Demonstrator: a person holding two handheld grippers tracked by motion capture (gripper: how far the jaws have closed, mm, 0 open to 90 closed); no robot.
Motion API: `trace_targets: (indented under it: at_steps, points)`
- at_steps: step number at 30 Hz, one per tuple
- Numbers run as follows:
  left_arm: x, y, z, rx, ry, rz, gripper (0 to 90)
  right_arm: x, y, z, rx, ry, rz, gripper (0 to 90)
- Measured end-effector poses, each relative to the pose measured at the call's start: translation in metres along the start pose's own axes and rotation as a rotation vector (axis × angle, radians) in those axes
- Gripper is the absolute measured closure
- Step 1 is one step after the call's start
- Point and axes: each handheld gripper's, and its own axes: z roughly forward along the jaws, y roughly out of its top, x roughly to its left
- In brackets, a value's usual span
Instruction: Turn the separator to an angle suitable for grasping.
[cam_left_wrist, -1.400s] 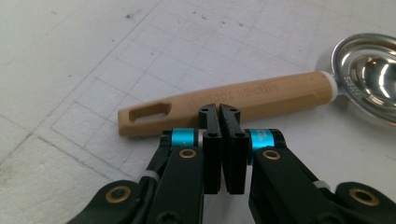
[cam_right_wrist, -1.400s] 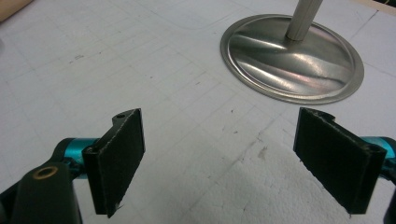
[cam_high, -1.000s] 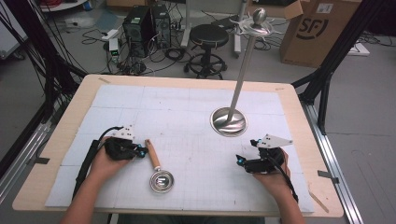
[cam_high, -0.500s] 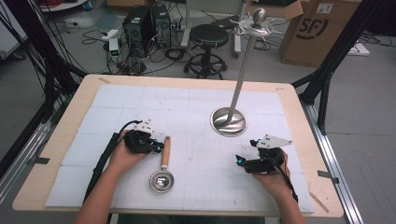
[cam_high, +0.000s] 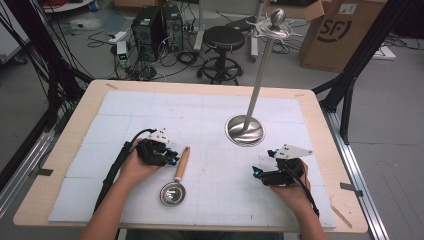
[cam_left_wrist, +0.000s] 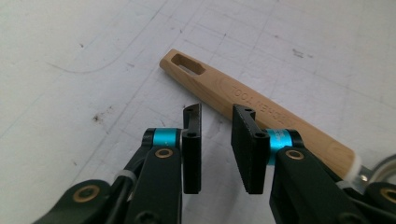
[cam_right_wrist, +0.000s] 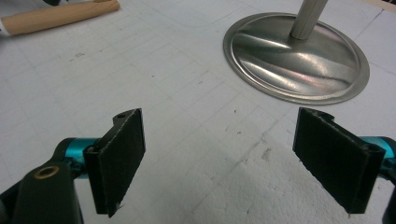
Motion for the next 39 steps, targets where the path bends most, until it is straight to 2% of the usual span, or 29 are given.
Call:
trace_targets:
  at_steps: [1,2,4,7,9,10,12,15,17,19,24,27,28,33,39]
  points:
    - [-0.002,0.000,-0.002,-0.016,0.010,-0.007,62.9,0.000,0.000,0.000,0.000,0.000,0.000,15.7]
    - [-0.004,0.001,-0.005,-0.013,0.021,-0.007,62.9,0.000,0.000,0.000,0.000,0.000,0.000,15.7]
    - [-0.009,0.000,-0.007,-0.031,0.015,-0.024,53.1,0.000,0.000,0.000,0.003,0.001,-0.003,15.7]
    - [-0.017,-0.002,-0.007,-0.025,0.006,-0.031,49.6,0.000,0.000,0.000,0.003,0.002,-0.008,15.7]
    - [-0.020,-0.004,-0.006,-0.009,0.019,-0.017,54.9,0.000,0.000,0.000,0.003,0.001,-0.007,15.7]
    - [-0.019,-0.005,-0.005,-0.008,0.011,-0.022,58.3,0.000,0.000,0.000,0.003,0.001,-0.007,15.7]
    - [-0.017,-0.005,-0.004,-0.004,0.031,-0.029,61.4,0.001,0.000,0.001,0.007,-0.001,-0.008,15.7]
    - [-0.011,-0.004,-0.001,-0.028,0.053,-0.021,74.8,0.001,0.000,0.002,0.010,0.000,-0.012,15.7]
    - [-0.007,-0.002,0.004,-0.018,0.076,-0.025,82.2,0.002,0.000,0.003,0.011,-0.002,-0.005,15.7]
    - [-0.004,0.001,0.009,-0.005,0.079,-0.027,87.0,0.002,0.001,0.004,0.006,0.003,-0.004,15.7]
    - [-0.001,0.008,0.024,0.027,0.076,-0.011,89.6,0.003,0.001,0.006,0.015,0.001,-0.015,15.7]
    - [-0.001,0.012,0.030,-0.013,0.043,-0.020,89.6,0.002,0.001,0.005,0.007,-0.003,-0.015,15.7]
    - [-0.002,0.013,0.032,-0.011,0.038,-0.015,89.6,0.002,0.001,0.004,0.004,-0.005,-0.011,15.7]
    - [-0.009,0.023,0.043,0.003,0.013,0.016,89.6,0.003,0.001,0.004,0.007,-0.002,-0.012,15.7]
    - [-0.024,0.038,0.056,0.037,-0.037,0.084,89.6,0.003,0.001,0.004,0.010,-0.002,-0.010,15.7]
